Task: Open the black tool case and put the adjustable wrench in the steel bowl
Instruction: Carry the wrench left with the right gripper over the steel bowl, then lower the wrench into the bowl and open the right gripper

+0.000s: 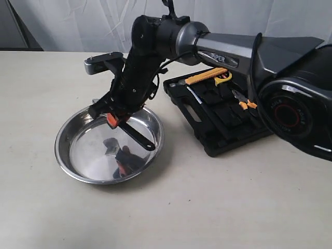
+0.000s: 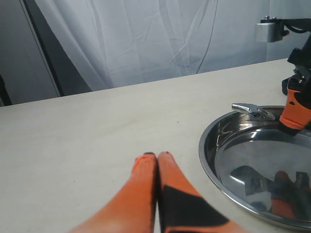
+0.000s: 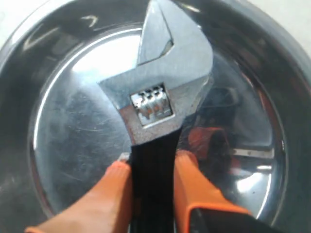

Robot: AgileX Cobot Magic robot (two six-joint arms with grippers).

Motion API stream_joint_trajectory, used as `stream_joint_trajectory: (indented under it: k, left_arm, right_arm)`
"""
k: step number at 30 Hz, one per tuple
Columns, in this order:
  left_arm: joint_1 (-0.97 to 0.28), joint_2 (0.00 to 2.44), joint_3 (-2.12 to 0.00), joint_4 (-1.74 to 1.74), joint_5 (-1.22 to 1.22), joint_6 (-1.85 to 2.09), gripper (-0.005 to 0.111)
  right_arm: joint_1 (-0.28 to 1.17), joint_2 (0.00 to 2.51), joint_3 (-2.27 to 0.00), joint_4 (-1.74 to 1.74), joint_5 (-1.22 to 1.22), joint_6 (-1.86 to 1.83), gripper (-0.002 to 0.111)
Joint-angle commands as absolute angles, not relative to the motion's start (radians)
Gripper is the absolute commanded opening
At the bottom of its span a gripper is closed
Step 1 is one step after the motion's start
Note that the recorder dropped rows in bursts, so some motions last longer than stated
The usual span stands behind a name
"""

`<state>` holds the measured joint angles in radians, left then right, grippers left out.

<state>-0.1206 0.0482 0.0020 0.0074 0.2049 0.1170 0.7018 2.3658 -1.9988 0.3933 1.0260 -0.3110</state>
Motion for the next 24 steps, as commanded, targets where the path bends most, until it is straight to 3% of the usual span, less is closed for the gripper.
stream_joint_trajectory:
  k: [1,21,24]
  left_arm:
    - [-0.120,0.041,0.000,0.005,0.195,0.113,0.000]
    - [-0.120,0.041,0.000,0.005,0.195,0.113,0.000]
    - [-0.120,0.041,0.000,0.005,0.195,0.113,0.000]
  right_arm:
    - [0.720,2.354,-2.108,0.359,1.072,-0.257,-0.001]
    - [0.758,2.522,-2.124,0.273,1.017,-0.232,-0.001]
    - [0.758,2.522,-2.124,0.261,1.017,-0.232,0.011]
